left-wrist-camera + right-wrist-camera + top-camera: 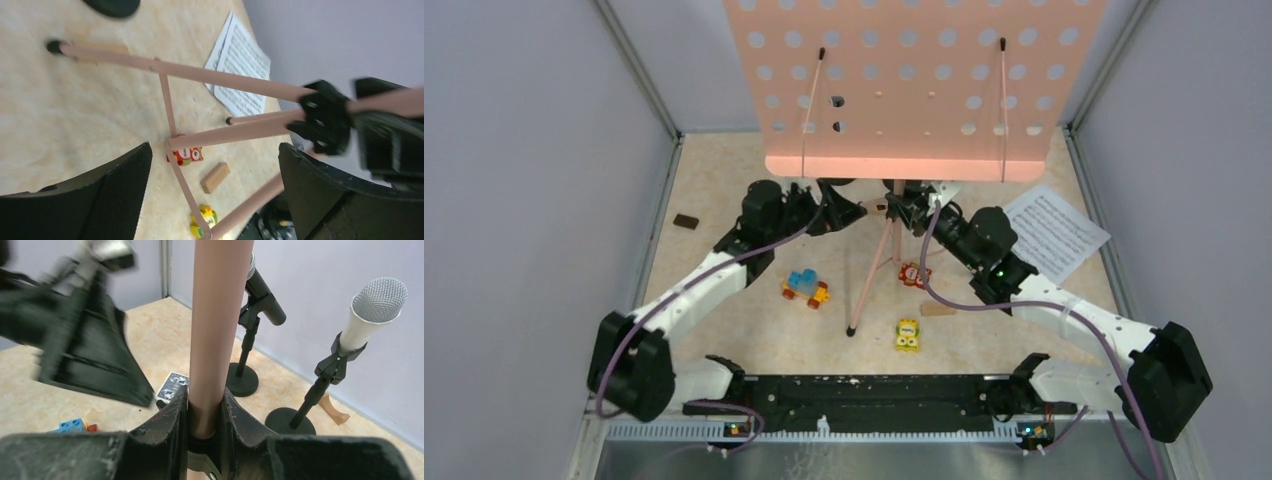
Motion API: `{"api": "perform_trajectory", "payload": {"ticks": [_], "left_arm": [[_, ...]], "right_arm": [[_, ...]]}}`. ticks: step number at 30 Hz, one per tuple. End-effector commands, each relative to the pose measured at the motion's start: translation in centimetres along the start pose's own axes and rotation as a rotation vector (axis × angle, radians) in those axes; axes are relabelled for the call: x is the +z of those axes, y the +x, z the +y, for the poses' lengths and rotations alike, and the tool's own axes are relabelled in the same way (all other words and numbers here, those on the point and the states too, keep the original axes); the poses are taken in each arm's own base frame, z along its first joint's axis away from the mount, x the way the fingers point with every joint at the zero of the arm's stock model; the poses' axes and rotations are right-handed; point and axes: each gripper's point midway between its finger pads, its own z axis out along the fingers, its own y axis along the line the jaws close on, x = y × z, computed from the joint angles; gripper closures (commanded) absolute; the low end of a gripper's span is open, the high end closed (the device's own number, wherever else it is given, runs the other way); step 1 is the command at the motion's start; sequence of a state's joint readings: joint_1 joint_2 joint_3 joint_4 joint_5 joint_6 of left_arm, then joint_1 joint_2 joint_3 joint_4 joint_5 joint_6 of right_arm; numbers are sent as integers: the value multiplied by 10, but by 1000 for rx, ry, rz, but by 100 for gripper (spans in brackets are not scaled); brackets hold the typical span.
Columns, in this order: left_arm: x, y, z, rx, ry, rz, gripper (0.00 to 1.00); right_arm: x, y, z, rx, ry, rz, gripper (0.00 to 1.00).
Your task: Pack up the instrument practice props
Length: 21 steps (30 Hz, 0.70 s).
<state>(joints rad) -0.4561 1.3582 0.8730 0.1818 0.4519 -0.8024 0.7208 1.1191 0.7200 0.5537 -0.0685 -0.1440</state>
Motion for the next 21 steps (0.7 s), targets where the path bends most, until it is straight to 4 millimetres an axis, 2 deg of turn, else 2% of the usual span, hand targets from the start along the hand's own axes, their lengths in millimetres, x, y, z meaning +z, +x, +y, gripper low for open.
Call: {"api": "perform_trajectory", "payload": {"ticks": [1,5,8,14,16,21], "left_arm": [[-47,-36,-13,281,-18,-262,1],[-79,-24,-44,521,167,-386,1],[-88,3,-59,639,294,-383,1],[-70,43,-70,721,353,-292,1],[-64,51,-75,744,359,-288,1],[-48,73,-86,763,403,-259,1]], "right_arm": [[-10,8,31,24,-109,16,100],[-10,13,28,173,-50,7,98],[-11,16,25,254,-10,2,86],[-19,13,14,266,53,-1,52],[-24,7,13,242,51,-1,47],[-42,-4,11,158,32,7,44]]}}
